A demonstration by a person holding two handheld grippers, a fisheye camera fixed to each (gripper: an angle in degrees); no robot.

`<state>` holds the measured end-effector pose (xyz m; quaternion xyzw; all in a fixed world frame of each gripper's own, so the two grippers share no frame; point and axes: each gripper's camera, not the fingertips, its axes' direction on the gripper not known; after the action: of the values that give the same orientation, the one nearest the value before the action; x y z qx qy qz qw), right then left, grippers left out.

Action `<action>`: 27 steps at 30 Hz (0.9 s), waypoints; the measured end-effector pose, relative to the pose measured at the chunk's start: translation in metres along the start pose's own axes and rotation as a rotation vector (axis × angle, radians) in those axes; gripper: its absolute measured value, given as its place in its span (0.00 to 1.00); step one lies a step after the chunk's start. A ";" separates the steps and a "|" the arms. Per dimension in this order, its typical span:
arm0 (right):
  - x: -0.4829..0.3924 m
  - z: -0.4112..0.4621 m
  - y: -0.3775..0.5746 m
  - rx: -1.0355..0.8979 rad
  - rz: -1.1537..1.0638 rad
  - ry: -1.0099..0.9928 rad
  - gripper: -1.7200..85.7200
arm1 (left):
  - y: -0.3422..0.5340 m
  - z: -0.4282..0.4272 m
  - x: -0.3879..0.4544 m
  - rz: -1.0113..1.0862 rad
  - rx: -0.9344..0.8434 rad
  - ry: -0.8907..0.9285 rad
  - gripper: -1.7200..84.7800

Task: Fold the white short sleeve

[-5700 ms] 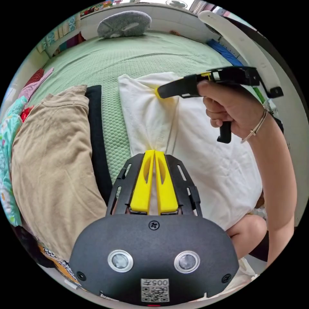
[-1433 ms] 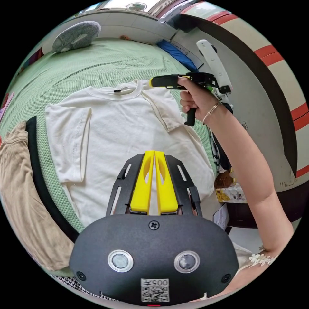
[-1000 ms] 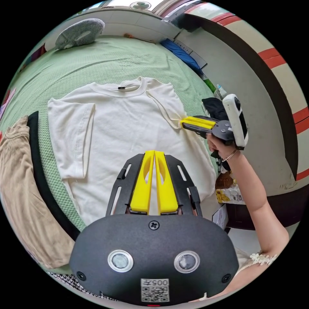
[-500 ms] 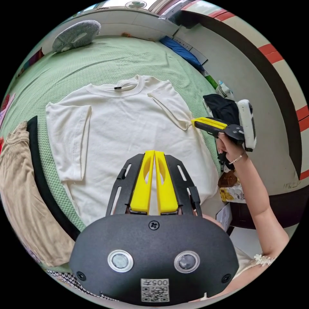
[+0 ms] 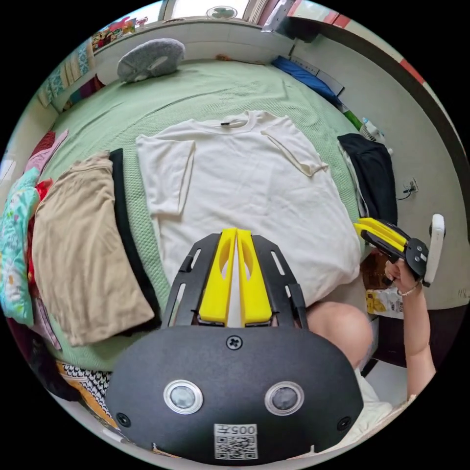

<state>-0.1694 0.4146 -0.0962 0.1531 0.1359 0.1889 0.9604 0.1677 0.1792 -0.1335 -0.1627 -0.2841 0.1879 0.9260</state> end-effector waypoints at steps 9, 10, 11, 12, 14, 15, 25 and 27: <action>0.036 0.003 0.076 -0.023 0.108 0.005 0.07 | 0.150 -0.024 -0.007 -0.083 -0.022 -0.058 0.02; 0.037 0.003 0.078 -0.017 0.119 -0.002 0.07 | 0.157 -0.020 -0.008 -0.094 -0.026 -0.072 0.02; 0.038 0.003 0.084 -0.003 0.138 -0.027 0.07 | 0.171 -0.012 -0.009 -0.114 -0.033 -0.099 0.02; 0.039 0.003 0.090 0.010 0.152 -0.056 0.08 | 0.183 -0.005 -0.011 -0.145 -0.044 -0.115 0.02; 0.039 0.005 0.099 0.023 0.168 -0.083 0.08 | 0.199 0.002 -0.012 -0.182 -0.057 -0.123 0.03; 0.038 0.008 0.105 0.028 0.160 -0.080 0.09 | 0.209 0.003 -0.011 -0.189 -0.044 -0.128 0.03; 0.047 0.033 0.129 0.014 0.141 -0.036 0.12 | 0.258 -0.008 0.009 -0.136 0.058 -0.201 0.05; 0.051 0.034 0.135 0.028 0.136 -0.052 0.12 | 0.269 -0.014 0.012 -0.148 0.071 -0.214 0.05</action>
<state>-0.1567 0.5462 -0.0284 0.1801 0.1030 0.2481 0.9463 0.1167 0.4175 -0.2484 -0.0873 -0.3858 0.1454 0.9069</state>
